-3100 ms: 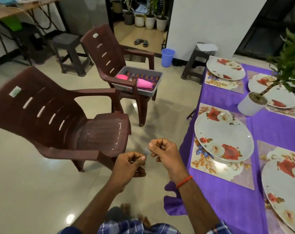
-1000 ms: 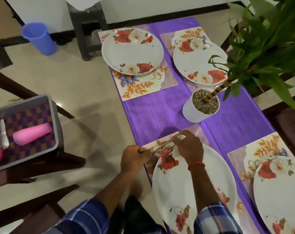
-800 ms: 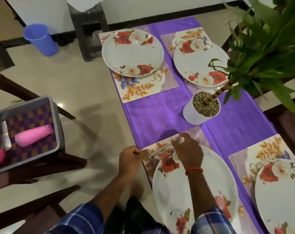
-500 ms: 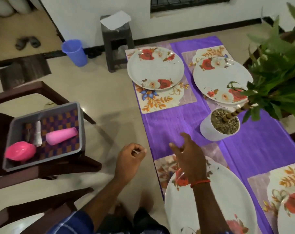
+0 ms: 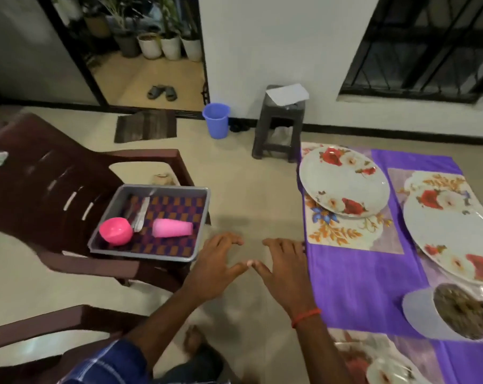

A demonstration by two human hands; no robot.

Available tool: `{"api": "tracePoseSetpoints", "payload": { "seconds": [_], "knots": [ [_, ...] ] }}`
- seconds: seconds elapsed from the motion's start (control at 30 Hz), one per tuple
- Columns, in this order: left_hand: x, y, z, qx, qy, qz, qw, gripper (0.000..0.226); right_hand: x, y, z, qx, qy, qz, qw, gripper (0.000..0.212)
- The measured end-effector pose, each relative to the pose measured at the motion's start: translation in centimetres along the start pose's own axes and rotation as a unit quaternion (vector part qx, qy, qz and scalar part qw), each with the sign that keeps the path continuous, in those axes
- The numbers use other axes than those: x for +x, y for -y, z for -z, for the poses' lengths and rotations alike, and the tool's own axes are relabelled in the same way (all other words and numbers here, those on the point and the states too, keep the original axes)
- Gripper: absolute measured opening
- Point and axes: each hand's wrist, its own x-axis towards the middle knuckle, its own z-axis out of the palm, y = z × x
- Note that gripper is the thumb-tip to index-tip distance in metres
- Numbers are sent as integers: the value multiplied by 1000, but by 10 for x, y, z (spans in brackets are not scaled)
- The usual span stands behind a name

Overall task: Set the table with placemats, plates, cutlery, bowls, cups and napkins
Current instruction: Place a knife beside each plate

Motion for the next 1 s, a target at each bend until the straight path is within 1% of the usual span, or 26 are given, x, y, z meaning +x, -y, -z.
{"api": "tracePoseSetpoints", "payload": {
  "seconds": [0.07, 0.13, 0.23, 0.47, 0.63, 0.7, 0.77, 0.8, 0.83, 0.9, 1.0],
  "knots": [
    [1, 20, 23, 0, -16, 17, 1000, 56, 16, 19, -8, -7, 20, 28, 999, 52],
    [2, 39, 42, -9, -37, 45, 998, 57, 31, 36, -17, -11, 57, 50, 997, 52],
    [2, 70, 69, -9, -75, 74, 994, 51, 60, 66, -34, -33, 115, 86, 989, 49],
    [18, 129, 117, -19, -112, 112, 987, 52, 128, 138, -74, -51, 178, 152, 971, 43],
    [11, 163, 138, -43, -143, 181, 972, 58, 159, 179, -106, -51, 227, 191, 953, 45],
    [8, 176, 144, -49, -154, 204, 966, 61, 171, 191, -117, -46, 257, 204, 944, 49],
    [6, 186, 148, -57, -158, 223, 960, 64, 184, 202, -125, -34, 286, 211, 934, 67],
    [8, 193, 149, -59, -159, 236, 957, 63, 193, 206, -131, -31, 299, 215, 929, 73],
    [9, 200, 149, -60, -161, 247, 954, 60, 202, 208, -138, -33, 310, 217, 925, 69],
    [15, 214, 148, -66, -168, 269, 946, 55, 223, 211, -159, -38, 329, 226, 916, 53],
    [24, 230, 150, -62, -181, 297, 936, 52, 255, 214, -190, -48, 362, 244, 898, 49]
  ]
}}
